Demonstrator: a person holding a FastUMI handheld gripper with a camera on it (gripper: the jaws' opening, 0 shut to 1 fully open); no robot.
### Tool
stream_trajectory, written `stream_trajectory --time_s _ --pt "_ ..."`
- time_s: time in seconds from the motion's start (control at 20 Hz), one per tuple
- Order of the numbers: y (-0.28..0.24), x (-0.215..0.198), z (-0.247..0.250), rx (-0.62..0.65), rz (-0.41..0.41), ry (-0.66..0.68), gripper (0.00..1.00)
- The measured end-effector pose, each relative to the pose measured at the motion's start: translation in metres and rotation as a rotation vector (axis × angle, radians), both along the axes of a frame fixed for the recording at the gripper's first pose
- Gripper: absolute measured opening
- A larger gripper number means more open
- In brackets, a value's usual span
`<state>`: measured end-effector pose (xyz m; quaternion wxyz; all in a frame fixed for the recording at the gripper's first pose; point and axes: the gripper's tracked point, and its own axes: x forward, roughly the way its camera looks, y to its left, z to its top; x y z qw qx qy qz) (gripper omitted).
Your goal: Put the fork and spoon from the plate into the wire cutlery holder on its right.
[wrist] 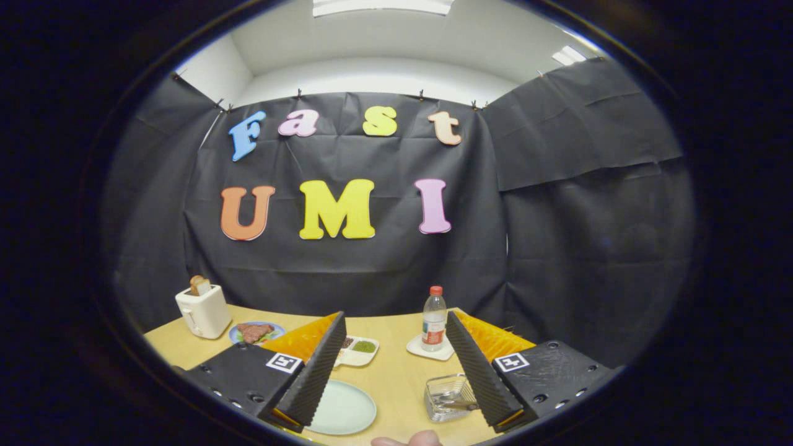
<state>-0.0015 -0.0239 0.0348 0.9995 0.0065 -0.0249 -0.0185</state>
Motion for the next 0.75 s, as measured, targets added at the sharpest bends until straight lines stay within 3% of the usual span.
stream_trajectory --time_s 0.75 --pt "-0.0003 0.0009 -0.0003 -0.002 -0.002 0.002 0.96"
